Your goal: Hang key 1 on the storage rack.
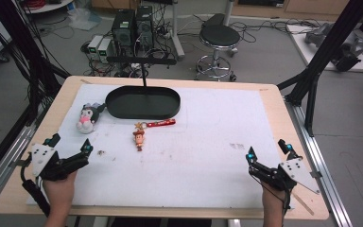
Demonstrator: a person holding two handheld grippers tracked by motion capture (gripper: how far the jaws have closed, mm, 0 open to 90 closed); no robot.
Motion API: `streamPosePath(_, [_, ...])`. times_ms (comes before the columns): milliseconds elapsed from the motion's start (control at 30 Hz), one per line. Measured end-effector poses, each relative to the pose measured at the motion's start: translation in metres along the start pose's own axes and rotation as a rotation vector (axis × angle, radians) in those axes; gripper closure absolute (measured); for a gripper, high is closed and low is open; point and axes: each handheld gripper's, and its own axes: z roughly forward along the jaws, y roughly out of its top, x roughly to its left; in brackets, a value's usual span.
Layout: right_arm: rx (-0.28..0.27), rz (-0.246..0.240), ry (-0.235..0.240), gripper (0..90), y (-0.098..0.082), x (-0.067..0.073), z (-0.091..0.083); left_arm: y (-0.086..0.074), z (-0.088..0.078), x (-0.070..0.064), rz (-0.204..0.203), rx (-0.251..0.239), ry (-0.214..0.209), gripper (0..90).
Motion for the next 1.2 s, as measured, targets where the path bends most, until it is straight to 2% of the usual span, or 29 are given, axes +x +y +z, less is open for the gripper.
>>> streamPosePath(67, [-0.010,0.011,-0.005,2.5,0.001,-0.002,-0.002,0.001,0.004,-0.014,0.002,0.016,-0.015,1.7])
streamPosePath(200, [-0.011,0.022,0.000,2.5,0.001,-0.003,-0.002,0.002,0.009,-0.028,0.006,0.014,-0.024,1.8])
streamPosePath(233, [-0.014,0.014,-0.003,2.5,0.002,-0.004,-0.002,0.003,0.011,-0.037,0.006,0.019,-0.027,1.7])
streamPosePath(267, [-0.015,0.012,-0.003,2.5,0.002,-0.004,-0.003,0.003,0.011,-0.037,0.006,0.019,-0.027,1.7])
streamPosePath(333, [-0.014,0.009,-0.005,2.5,0.002,-0.003,-0.003,0.002,0.015,-0.049,0.006,0.032,-0.032,1.8])
streamPosePath(367, [-0.011,0.010,-0.005,2.5,0.002,-0.003,-0.003,0.002,0.015,-0.049,0.006,0.032,-0.032,1.8])
streamPosePath(500, [-0.006,0.002,-0.008,2.5,0.001,-0.003,-0.002,0.000,0.020,-0.063,-0.008,0.043,-0.029,1.7])
streamPosePath(767, [0.002,-0.005,-0.013,2.5,0.000,-0.002,-0.001,-0.002,0.028,-0.084,-0.025,0.060,-0.027,1.7])
streamPosePath(900, [0.004,-0.014,-0.017,2.5,0.000,-0.002,-0.001,-0.003,0.032,-0.097,-0.037,0.059,-0.012,1.7])
streamPosePath(1167, [0.009,-0.011,-0.006,2.5,0.000,0.001,-0.001,-0.005,0.042,-0.116,-0.047,0.081,-0.002,1.8])
streamPosePath(1200, [0.006,-0.016,-0.005,2.5,0.001,0.001,0.000,-0.006,0.044,-0.120,-0.037,0.087,0.006,1.8])
